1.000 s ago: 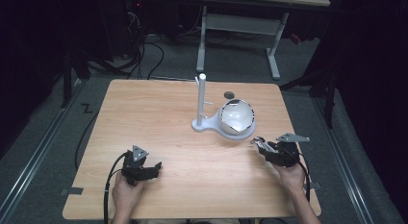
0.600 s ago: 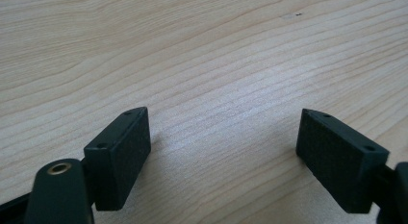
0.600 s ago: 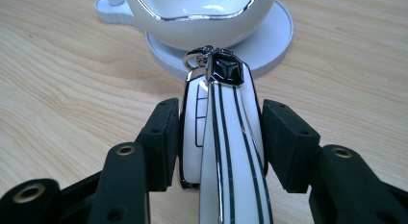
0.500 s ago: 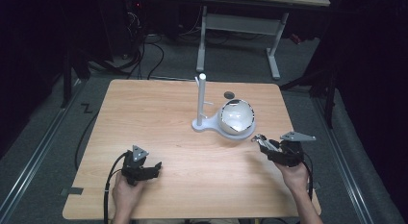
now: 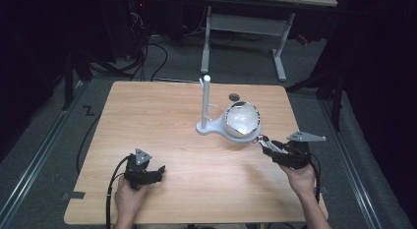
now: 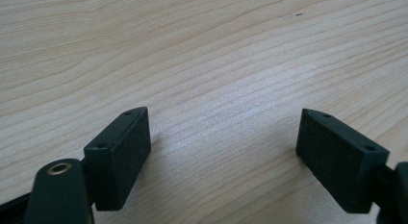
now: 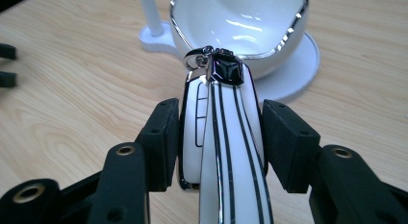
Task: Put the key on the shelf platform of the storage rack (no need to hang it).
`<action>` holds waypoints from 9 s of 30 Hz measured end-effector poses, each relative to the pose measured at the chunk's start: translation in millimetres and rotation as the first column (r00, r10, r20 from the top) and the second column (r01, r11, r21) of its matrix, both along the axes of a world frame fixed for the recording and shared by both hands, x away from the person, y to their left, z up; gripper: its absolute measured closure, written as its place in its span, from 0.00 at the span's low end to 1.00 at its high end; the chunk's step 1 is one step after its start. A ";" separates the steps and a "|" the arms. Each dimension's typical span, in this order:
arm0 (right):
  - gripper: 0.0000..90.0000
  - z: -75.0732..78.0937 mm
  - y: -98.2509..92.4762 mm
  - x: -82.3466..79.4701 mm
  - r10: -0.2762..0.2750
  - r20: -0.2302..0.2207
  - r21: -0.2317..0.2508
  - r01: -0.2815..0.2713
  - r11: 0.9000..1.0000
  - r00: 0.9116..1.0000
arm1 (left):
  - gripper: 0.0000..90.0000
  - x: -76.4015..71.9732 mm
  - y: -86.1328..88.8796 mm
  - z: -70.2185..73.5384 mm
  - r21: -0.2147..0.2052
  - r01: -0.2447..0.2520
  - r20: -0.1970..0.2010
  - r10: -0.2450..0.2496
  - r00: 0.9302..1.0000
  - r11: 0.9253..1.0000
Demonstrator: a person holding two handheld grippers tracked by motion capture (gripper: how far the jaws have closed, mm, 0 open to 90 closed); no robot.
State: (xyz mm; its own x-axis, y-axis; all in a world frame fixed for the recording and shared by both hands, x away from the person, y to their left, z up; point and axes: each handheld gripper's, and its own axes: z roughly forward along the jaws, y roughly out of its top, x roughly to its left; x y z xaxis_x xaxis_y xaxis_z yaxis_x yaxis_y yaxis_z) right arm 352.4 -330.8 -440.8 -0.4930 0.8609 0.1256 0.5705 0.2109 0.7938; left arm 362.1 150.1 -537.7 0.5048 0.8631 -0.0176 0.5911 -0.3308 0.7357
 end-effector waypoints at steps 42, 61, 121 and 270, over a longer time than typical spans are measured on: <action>0.55 17.2 37.8 79.1 0.016 -0.046 -0.102 -0.020 0.995 0.999 | 0.22 0.2 0.0 0.0 0.000 -0.001 0.000 0.001 1.000 1.000; 0.55 7.2 62.6 117.8 0.009 -0.089 -0.135 -0.021 0.991 0.996 | 0.22 0.2 0.0 0.0 0.000 -0.001 0.000 0.001 1.000 1.000; 0.55 16.7 51.9 112.7 -0.035 -0.028 -0.160 0.030 0.987 0.999 | 0.22 0.1 0.0 0.0 0.001 -0.001 0.000 0.001 1.000 1.000; 0.51 -87.3 55.0 -14.9 -0.031 -0.015 -0.179 0.027 0.983 0.999 | 0.22 -0.3 -0.8 -0.1 0.003 -0.005 0.002 0.005 1.000 1.000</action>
State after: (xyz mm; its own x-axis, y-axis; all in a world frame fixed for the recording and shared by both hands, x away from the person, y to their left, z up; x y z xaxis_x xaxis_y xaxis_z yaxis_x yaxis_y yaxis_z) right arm 337.4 -275.8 -528.1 -0.4667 0.8841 -0.0234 0.5922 0.3320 0.7342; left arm 361.8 149.3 -537.8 0.5007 0.8655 -0.0137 0.5909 -0.3302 0.7360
